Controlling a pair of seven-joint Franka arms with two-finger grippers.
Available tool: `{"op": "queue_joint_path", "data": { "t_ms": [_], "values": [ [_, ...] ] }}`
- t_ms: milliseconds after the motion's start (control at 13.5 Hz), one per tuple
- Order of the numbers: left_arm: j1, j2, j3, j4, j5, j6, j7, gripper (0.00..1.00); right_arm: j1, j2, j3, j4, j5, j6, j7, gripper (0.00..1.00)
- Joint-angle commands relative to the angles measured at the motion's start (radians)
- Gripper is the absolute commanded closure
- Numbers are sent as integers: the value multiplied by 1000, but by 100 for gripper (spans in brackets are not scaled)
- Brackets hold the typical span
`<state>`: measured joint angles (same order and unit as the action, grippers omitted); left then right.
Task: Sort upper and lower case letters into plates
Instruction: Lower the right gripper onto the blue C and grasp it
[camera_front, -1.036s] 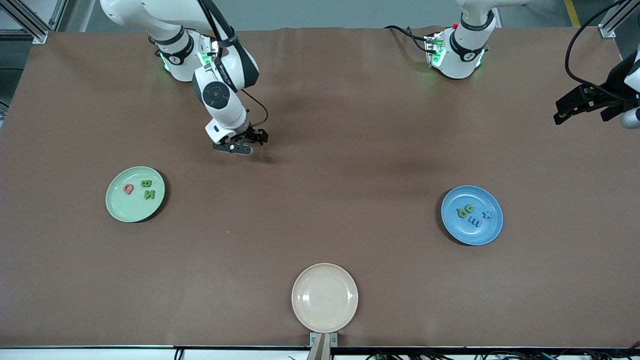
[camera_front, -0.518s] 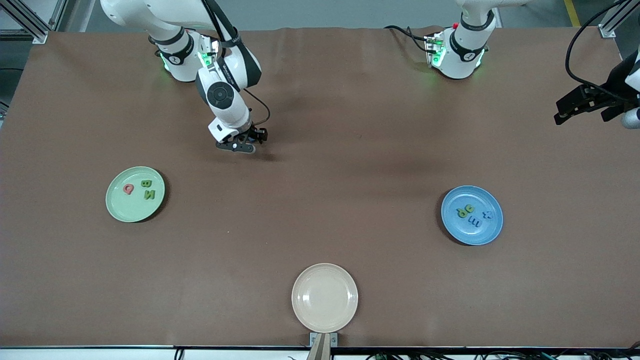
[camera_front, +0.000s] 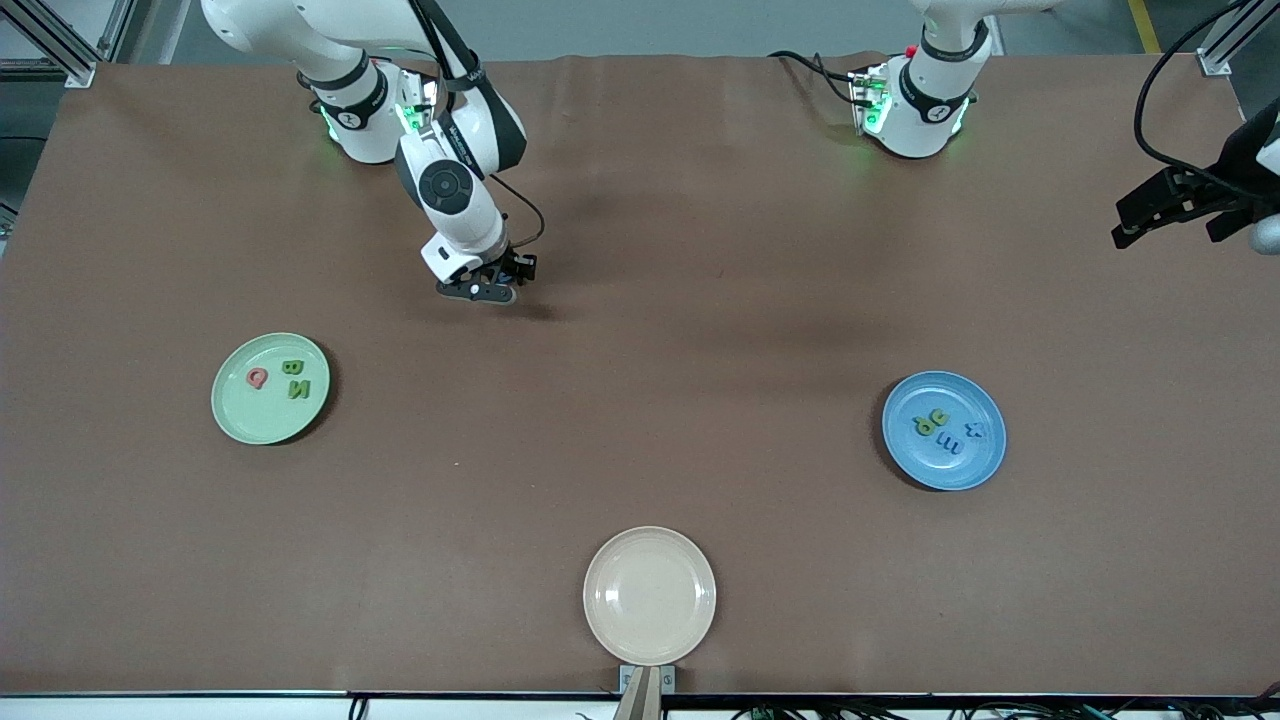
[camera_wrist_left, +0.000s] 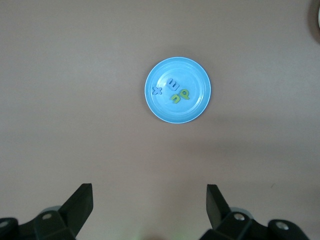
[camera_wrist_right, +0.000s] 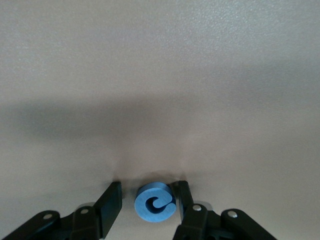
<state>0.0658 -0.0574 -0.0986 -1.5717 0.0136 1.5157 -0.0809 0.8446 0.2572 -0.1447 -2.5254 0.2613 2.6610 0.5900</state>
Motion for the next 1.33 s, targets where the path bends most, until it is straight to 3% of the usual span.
{"op": "queue_joint_path", "data": {
  "t_ms": [0, 444, 962, 1258],
  "values": [
    [3, -15, 5, -2, -12, 6, 18, 0, 31, 5, -7, -21, 27, 4, 5, 47],
    [3, -13, 5, -4, -14, 6, 18, 0, 48, 30, -7, -21, 27, 5, 5, 58],
    [3, -15, 5, -4, -14, 6, 18, 0, 56, 33, -7, -18, 27, 5, 4, 81],
    [3, -15, 3, -4, -14, 6, 18, 0, 50, 5, -12, -6, 27, 4, -2, 83]
  ]
}}
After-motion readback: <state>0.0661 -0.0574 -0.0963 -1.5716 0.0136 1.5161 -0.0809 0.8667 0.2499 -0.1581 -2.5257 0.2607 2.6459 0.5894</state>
